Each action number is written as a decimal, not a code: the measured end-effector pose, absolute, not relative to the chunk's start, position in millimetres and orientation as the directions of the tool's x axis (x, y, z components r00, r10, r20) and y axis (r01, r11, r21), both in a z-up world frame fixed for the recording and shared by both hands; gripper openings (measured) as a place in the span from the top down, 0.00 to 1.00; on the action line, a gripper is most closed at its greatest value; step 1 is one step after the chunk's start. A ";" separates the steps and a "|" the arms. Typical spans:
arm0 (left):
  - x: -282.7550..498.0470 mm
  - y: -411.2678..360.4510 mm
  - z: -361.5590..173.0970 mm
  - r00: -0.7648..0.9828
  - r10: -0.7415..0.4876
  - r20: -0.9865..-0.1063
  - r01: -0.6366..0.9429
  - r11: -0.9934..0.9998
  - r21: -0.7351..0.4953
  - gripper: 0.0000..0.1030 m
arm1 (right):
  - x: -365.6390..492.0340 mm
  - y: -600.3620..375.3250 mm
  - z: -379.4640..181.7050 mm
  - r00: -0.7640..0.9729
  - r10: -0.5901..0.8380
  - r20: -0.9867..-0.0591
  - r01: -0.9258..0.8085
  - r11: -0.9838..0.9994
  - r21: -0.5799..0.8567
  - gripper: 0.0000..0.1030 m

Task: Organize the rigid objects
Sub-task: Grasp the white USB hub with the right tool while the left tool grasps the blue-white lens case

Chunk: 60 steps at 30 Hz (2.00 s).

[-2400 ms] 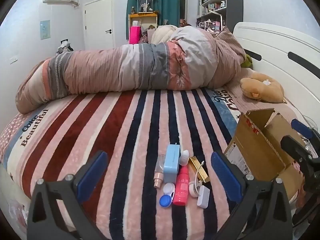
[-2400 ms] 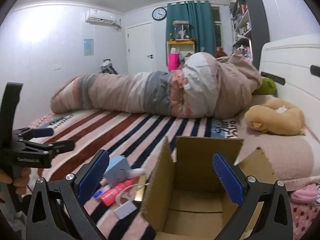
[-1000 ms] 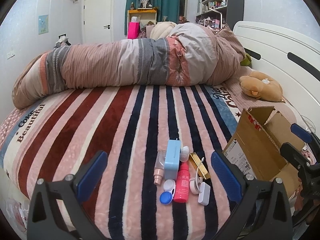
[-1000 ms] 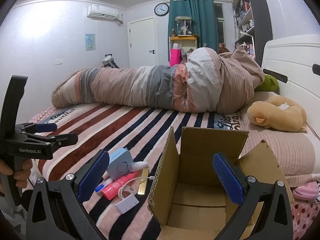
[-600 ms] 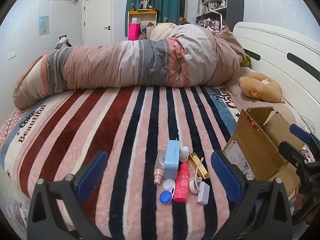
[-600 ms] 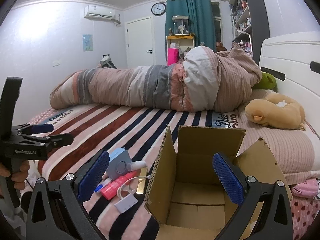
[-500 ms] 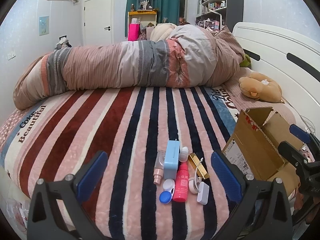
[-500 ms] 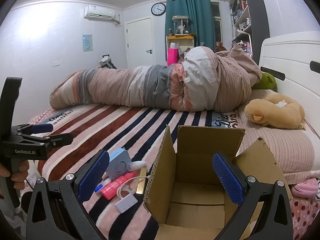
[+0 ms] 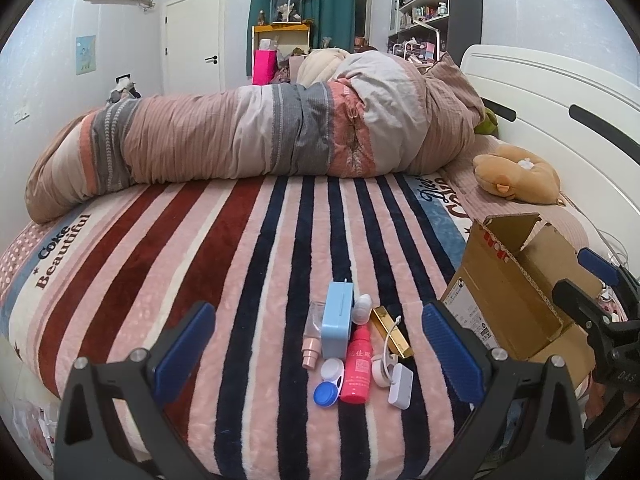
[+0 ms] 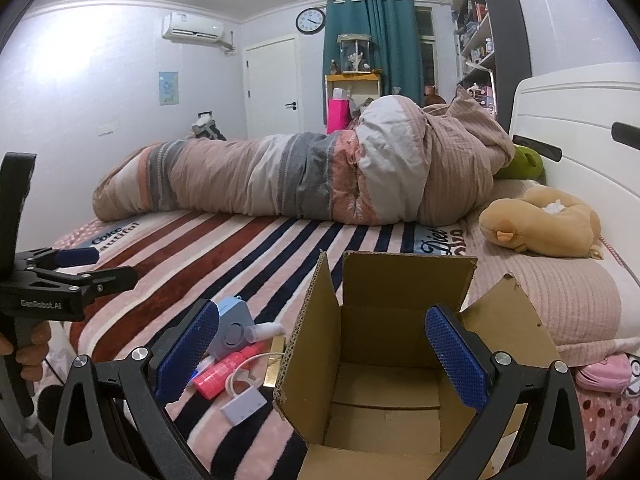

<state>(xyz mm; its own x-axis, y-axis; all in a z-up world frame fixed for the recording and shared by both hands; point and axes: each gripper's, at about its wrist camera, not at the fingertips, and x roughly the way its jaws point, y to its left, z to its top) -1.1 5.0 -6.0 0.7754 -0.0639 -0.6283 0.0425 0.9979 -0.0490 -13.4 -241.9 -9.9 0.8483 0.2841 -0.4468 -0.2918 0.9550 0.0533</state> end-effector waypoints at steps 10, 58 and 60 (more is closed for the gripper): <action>-0.5 28.9 -6.6 0.795 -0.107 -0.597 0.070 0.994 -0.085 0.01 | -24.0 -215.0 4.6 0.881 0.238 -0.409 -0.271 0.962 -0.023 0.00; 51.9 25.9 -178.7 0.478 -0.491 -0.728 0.309 0.870 -0.384 0.50 | -15.8 -162.0 -175.1 0.642 0.168 -0.748 -0.189 0.980 0.058 0.76; 51.6 25.6 -180.2 0.475 -0.513 -0.715 0.315 0.858 -0.407 0.56 | -14.9 -163.4 -175.4 0.641 0.179 -0.747 -0.189 0.979 0.074 0.76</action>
<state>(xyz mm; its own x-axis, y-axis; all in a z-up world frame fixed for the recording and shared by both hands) 51.6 25.6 -180.2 0.4753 -0.5133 -0.7146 0.3147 0.8577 -0.4067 -14.9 -163.4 -175.4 0.6406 0.1795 -0.7466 -0.1886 0.9793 0.0735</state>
